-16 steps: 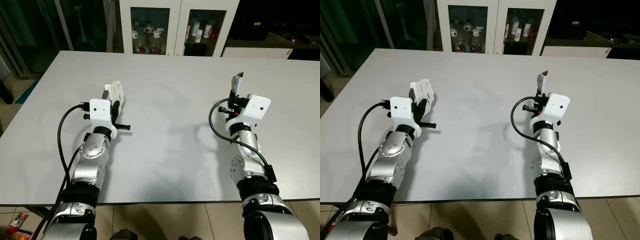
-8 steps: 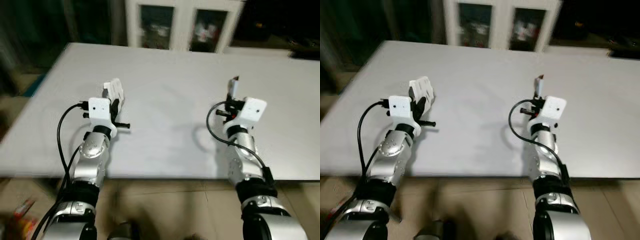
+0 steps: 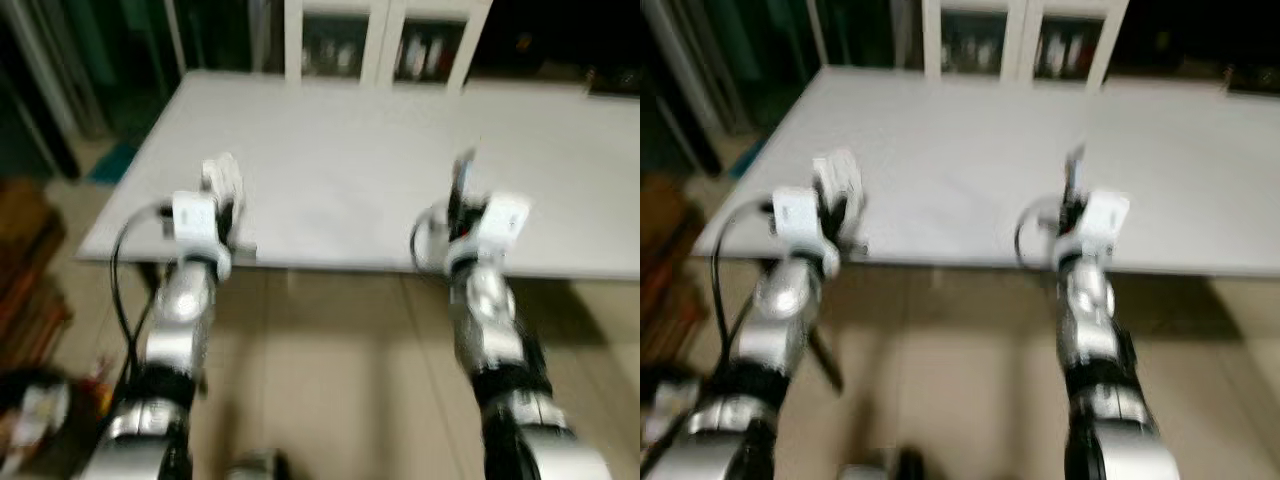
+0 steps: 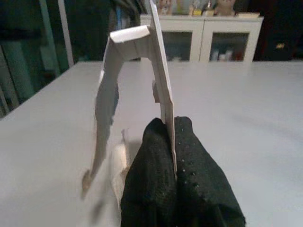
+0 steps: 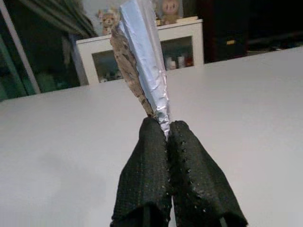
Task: Picking trash to rubbish bin
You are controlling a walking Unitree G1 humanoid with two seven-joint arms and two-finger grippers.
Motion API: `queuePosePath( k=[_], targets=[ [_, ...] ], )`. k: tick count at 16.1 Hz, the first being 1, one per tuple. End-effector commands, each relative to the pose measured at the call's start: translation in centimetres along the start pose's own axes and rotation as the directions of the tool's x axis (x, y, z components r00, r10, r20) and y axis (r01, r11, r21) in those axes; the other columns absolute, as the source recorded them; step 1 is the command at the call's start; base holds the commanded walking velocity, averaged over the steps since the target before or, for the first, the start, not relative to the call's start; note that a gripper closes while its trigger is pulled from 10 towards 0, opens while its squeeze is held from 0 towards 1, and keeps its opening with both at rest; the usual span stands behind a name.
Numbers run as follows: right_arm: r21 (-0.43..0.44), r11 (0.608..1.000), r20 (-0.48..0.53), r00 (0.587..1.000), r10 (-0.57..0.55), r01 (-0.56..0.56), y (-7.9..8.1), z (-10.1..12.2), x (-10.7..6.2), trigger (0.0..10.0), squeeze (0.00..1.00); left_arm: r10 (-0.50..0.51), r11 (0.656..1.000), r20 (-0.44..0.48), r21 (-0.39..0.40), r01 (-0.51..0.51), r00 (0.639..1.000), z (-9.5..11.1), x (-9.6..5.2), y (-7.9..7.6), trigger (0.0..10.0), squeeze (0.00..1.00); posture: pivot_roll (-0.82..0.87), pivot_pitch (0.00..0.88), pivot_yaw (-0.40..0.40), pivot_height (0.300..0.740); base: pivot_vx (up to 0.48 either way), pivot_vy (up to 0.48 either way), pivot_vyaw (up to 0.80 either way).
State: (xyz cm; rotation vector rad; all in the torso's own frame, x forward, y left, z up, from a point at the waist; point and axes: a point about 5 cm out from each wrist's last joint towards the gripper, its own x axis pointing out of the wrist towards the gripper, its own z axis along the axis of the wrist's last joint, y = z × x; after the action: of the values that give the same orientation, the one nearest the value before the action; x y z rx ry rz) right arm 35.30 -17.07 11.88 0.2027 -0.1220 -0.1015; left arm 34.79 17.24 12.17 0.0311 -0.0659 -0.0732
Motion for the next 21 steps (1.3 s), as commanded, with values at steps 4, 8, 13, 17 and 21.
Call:
queuePosePath(
  k=[4,8,13,17,21],
  targets=[
    [-0.003,1.000,0.010,1.000,-0.021,0.021,-0.5,0.6,0.3,10.0,0.00,-0.010,1.000,0.027,0.002,0.010,1.000,0.9,0.5,-0.3,10.0,0.00,0.00,0.008,-0.029,0.740,-0.317,0.000,0.00],
    [-0.013,1.000,-0.007,1.000,-0.021,0.020,-0.6,0.3,0.2,10.0,0.00,-0.008,1.000,0.021,0.003,0.008,1.000,0.8,0.5,-0.3,10.0,0.00,0.00,0.020,-0.032,0.740,-0.317,0.000,0.00],
    [-0.024,1.000,-0.023,1.000,-0.015,0.015,-0.7,0.0,0.1,10.0,0.00,-0.005,1.000,0.013,0.002,0.005,1.000,0.4,0.2,-0.2,10.0,0.00,0.00,0.014,-0.033,0.740,-0.319,0.000,0.00],
    [-0.059,0.998,-0.121,0.993,-0.002,-0.005,-1.2,-2.1,-0.8,10.0,0.00,0.024,0.995,-0.185,0.101,-0.005,0.982,-3.3,-0.8,0.5,10.0,0.00,0.00,0.000,-0.036,0.740,-0.153,0.000,0.00],
    [-0.145,0.989,-0.437,0.896,-0.075,0.012,-4.7,-8.5,-5.4,10.0,0.00,0.050,0.999,-0.494,0.028,-0.041,0.868,-10.8,-5.8,1.4,10.0,0.00,0.00,0.000,-0.044,0.740,0.000,0.000,0.00]
  ],
)
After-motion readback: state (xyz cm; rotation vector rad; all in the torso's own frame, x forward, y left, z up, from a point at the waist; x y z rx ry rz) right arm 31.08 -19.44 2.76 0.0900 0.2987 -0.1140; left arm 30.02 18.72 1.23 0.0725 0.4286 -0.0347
